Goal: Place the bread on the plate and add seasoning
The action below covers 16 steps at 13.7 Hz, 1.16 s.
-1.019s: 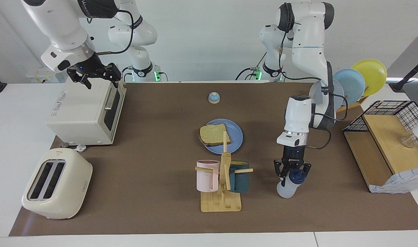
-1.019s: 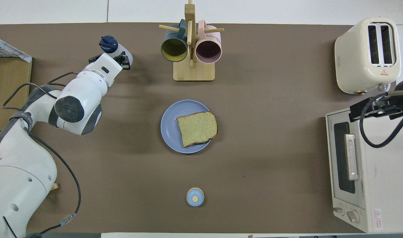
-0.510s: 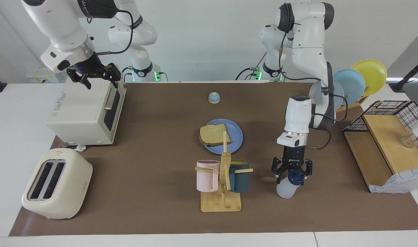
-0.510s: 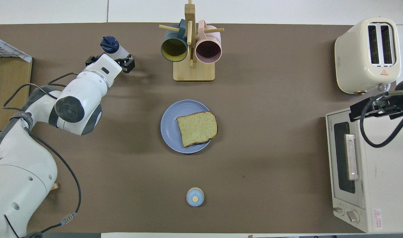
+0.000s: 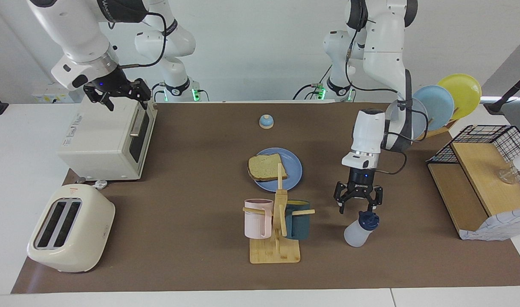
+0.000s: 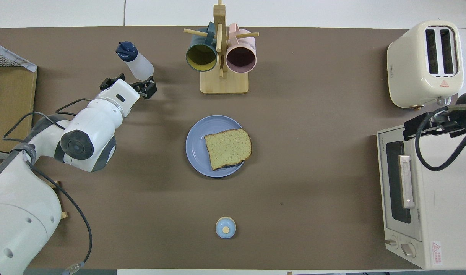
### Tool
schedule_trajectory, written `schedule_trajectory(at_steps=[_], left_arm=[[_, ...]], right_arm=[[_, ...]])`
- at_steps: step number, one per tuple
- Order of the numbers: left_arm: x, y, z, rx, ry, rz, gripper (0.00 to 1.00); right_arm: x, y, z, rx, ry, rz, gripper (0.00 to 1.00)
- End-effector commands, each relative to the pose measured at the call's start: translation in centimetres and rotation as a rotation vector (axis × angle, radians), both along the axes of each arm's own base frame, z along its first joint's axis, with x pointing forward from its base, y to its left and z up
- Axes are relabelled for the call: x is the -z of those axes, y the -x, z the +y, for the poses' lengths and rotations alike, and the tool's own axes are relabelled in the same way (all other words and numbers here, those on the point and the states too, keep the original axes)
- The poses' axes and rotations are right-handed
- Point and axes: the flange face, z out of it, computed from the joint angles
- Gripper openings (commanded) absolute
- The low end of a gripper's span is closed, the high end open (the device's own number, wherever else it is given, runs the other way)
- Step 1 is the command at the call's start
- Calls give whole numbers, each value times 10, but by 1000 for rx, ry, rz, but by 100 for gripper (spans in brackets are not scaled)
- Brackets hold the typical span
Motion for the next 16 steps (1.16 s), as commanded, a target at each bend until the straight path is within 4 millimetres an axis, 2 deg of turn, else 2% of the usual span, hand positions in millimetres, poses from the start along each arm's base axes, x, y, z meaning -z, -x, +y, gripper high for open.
schedule_trajectory(at_steps=[1, 4, 9, 16], left_arm=[[-17, 46, -19, 45, -6, 32, 100], [-37, 63, -57, 16, 5, 99, 100], [-90, 77, -95, -64, -14, 175, 100], [-185, 59, -92, -222, -140, 307, 100]], right_arm=[[-1, 3, 0, -16, 4, -21, 100], [0, 3, 0, -16, 4, -18, 100], [1, 3, -6, -8, 2, -13, 100], [0, 3, -6, -10, 2, -13, 100]])
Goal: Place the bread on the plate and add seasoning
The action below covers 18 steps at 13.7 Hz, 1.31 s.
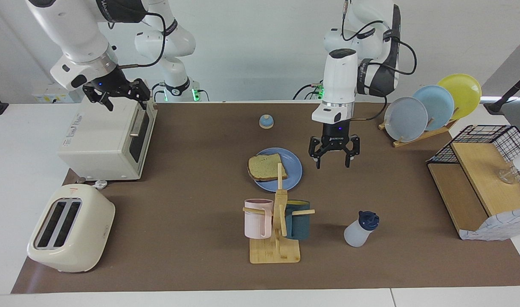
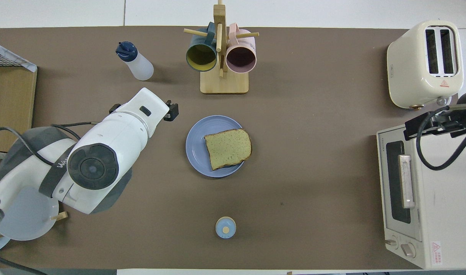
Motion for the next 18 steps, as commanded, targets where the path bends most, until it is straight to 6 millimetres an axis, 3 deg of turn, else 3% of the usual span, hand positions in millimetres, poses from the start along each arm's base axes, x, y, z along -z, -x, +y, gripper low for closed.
schedule_trajectory(at_steps=[1, 5, 9, 12, 16, 18], left_arm=[[-36, -7, 0, -61, -21, 62, 100], [-92, -19, 20, -43, -8, 155, 100], [-125, -33, 85, 3, -36, 269, 100], [-133, -40, 136, 13, -36, 329, 100], [-138, -31, 203, 101, -75, 420, 100], [-139, -26, 226, 111, -76, 433, 100]], right_arm=[[0, 4, -4, -13, 2, -13, 100], [0, 4, -4, -13, 2, -13, 100], [0, 4, -4, -13, 2, -13, 100], [0, 4, -4, -13, 2, -13, 100], [0, 2, -4, -7, 3, -17, 100], [1, 4, -1, -24, 1, -10, 100]])
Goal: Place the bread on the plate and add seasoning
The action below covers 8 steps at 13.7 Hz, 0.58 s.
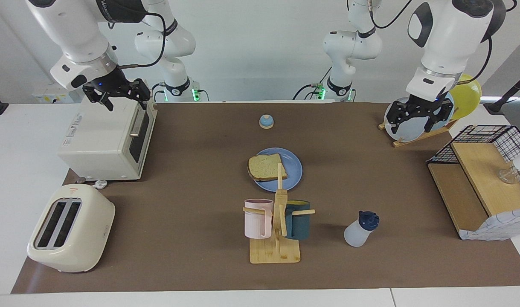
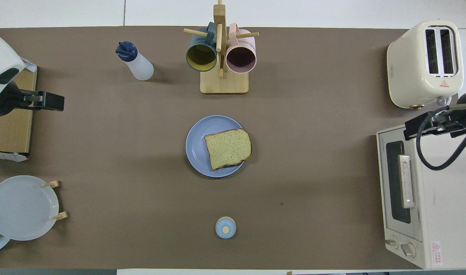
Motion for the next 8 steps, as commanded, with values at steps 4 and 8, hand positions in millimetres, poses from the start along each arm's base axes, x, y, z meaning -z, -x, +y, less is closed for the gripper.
schedule_trajectory(at_steps=[4, 8], left_arm=[[-7, 17, 19, 6, 22, 49, 100], [-15, 18, -5, -10, 58, 56, 100]], right_arm=[[1, 4, 2, -18, 14, -17, 100], [8, 2, -12, 15, 7, -37, 100]])
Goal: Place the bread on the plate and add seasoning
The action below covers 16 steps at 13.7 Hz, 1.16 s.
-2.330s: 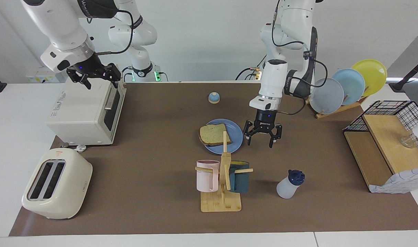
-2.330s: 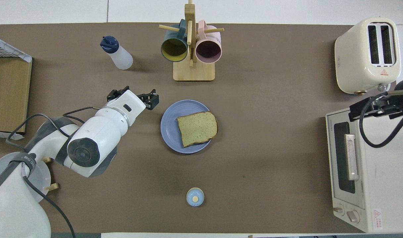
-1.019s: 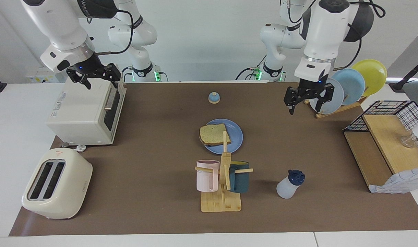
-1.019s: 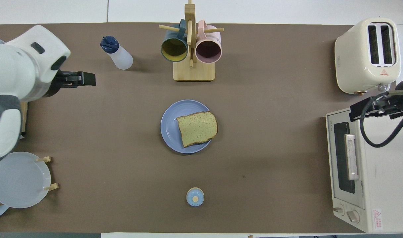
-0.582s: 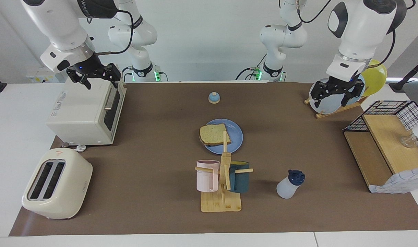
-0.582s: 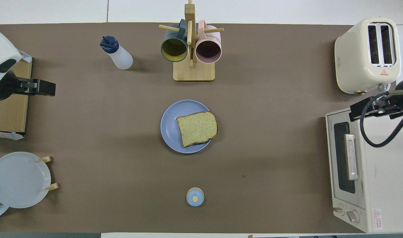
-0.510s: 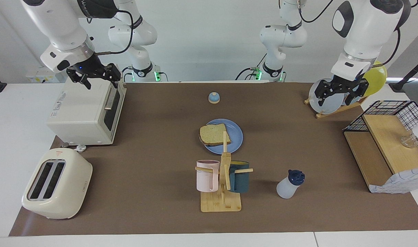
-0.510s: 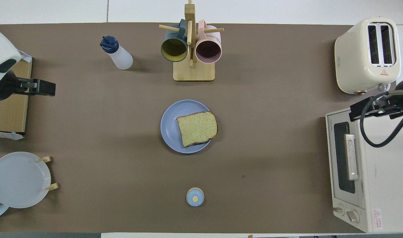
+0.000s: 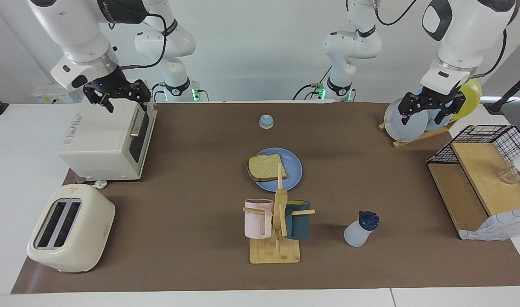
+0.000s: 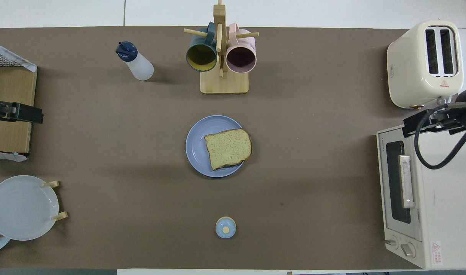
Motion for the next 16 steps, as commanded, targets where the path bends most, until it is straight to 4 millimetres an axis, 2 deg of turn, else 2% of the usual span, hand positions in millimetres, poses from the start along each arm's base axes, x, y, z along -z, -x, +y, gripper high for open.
schedule_trajectory(at_steps=[1, 5, 7, 9, 16], left_arm=[[-13, 8, -15, -27, 36, 23, 100], [-13, 18, -25, -38, 56, 84, 100], [-2, 23, -24, -52, 60, 101, 100], [-3, 19, -30, -125, 104, 72, 100], [-11, 12, -26, -89, 33, 85, 100]], right_arm=[[4, 4, -10, 11, 7, -20, 100], [2, 2, -10, -5, 4, -30, 100], [1, 2, -9, -12, 3, -29, 100], [-2, 2, -10, -14, 3, -38, 100], [-9, -1, -4, -20, 6, -80, 100]])
